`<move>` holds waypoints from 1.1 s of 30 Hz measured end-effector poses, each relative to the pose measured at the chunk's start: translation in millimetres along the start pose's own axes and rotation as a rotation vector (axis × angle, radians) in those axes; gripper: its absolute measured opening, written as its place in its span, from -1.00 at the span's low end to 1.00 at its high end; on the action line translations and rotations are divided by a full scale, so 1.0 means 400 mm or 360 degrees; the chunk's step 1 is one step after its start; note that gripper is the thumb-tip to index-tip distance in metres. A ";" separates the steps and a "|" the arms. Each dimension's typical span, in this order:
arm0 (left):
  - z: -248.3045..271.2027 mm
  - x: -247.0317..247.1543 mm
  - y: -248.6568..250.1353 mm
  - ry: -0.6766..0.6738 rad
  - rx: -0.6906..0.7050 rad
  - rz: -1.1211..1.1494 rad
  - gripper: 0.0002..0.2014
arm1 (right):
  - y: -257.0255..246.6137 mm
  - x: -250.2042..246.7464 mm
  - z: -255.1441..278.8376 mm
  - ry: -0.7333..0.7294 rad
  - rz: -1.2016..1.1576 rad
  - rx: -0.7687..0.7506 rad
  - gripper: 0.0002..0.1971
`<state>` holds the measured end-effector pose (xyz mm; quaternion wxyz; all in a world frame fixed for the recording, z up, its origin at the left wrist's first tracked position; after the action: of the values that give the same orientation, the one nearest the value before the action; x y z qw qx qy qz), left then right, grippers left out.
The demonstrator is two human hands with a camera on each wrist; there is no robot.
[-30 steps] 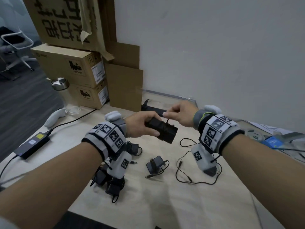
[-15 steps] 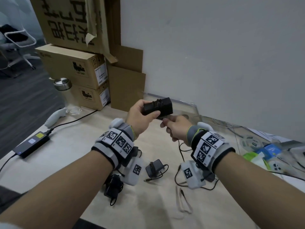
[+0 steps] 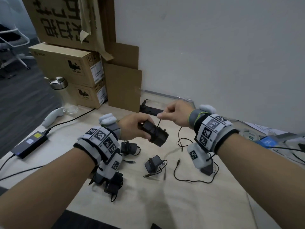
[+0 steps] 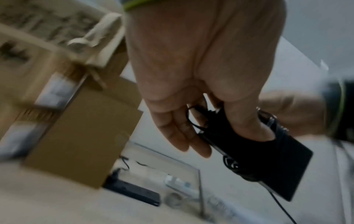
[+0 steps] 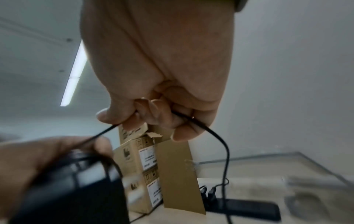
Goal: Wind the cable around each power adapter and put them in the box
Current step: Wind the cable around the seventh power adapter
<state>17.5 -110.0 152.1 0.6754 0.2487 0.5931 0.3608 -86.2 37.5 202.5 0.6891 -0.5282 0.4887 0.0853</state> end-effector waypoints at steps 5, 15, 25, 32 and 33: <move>0.016 -0.008 0.018 -0.0166 0.0049 0.0922 -0.63 | 0.032 0.027 0.010 0.0235 -0.0634 0.0161 -0.63; -0.004 -0.011 0.034 0.0344 -0.0101 0.1925 -0.80 | -0.003 0.131 0.054 0.0271 -0.0960 0.0330 -0.78; -0.014 -0.032 0.039 0.1026 -0.0065 0.0326 -0.68 | -0.036 0.147 0.060 -0.0021 -0.0924 0.0482 -0.82; -0.024 -0.029 0.003 0.0955 0.0064 -0.0562 -0.75 | -0.013 0.093 0.064 -0.0219 -0.0338 0.0392 -0.75; -0.027 -0.024 -0.008 0.0846 0.0037 -0.0654 -0.75 | -0.018 0.075 0.056 -0.0169 -0.0097 0.0279 -0.76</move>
<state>7.2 -120.5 153.9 0.5528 0.0286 0.7903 0.2626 -53.3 40.8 183.5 0.7599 -0.4754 0.4406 0.0492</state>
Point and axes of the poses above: each hand's wrist, its own z-axis away from the middle knuckle, its own x-axis out of the palm, y = z × x, the point moved 4 cm from there along -z, towards the middle knuckle, and after that the axes turned 12 degrees about -x, right-handed, at the moved point
